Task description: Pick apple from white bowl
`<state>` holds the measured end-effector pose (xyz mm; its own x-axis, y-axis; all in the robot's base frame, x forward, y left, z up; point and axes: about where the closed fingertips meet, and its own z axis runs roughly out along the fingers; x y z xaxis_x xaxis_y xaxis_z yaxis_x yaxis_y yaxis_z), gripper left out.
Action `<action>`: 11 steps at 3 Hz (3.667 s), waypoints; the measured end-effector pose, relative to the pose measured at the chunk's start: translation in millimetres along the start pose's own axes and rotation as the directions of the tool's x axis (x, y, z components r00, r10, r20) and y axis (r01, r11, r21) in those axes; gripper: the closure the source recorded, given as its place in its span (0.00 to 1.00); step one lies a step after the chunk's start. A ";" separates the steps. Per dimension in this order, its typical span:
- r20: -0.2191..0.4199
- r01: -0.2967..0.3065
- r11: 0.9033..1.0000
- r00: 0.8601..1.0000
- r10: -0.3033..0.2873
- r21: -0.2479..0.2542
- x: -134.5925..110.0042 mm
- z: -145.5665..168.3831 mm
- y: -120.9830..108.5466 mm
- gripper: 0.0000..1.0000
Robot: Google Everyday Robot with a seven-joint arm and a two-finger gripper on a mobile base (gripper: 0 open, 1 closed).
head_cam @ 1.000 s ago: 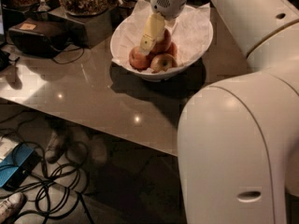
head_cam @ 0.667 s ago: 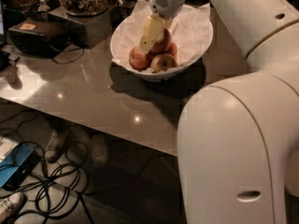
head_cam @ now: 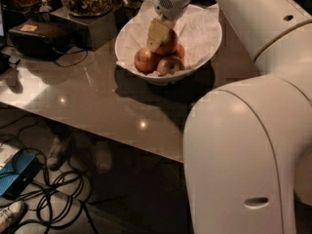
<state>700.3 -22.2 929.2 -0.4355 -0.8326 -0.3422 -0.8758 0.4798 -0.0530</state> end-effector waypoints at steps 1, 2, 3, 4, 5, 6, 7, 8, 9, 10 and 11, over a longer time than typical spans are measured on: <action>0.000 0.000 1.000 1.000 0.000 0.000 0.0 0.0 0.0 0.92; 0.000 0.000 1.000 1.000 0.000 0.000 0.0 0.0 0.0 1.00; 0.000 0.000 1.000 1.000 0.000 0.000 0.0 0.0 0.0 1.00; 0.000 0.000 1.000 1.000 0.000 0.000 0.0 0.0 0.0 0.81; 0.000 0.000 1.000 1.000 0.000 0.000 0.0 0.0 0.0 0.58; 0.000 0.000 1.000 1.000 0.000 0.000 0.0 0.0 0.0 0.36; 0.000 0.000 1.000 1.000 0.000 0.000 -0.1 0.0 0.0 0.12; 0.000 0.000 1.000 1.000 0.000 0.000 -0.1 0.0 0.0 0.00; 0.000 0.000 1.000 1.000 0.000 0.000 -0.1 0.0 0.0 0.00; 0.014 -0.016 0.999 1.000 0.016 0.032 9.3 -5.2 -2.6 0.00; 0.020 -0.059 0.997 0.998 0.058 0.050 25.4 -5.1 -1.9 0.00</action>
Offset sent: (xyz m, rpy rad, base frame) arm 0.0000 0.0000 0.0000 0.0000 0.0000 0.0000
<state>689.9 -45.7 925.4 -0.4817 -0.7976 -0.3631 -0.8369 0.5415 -0.0791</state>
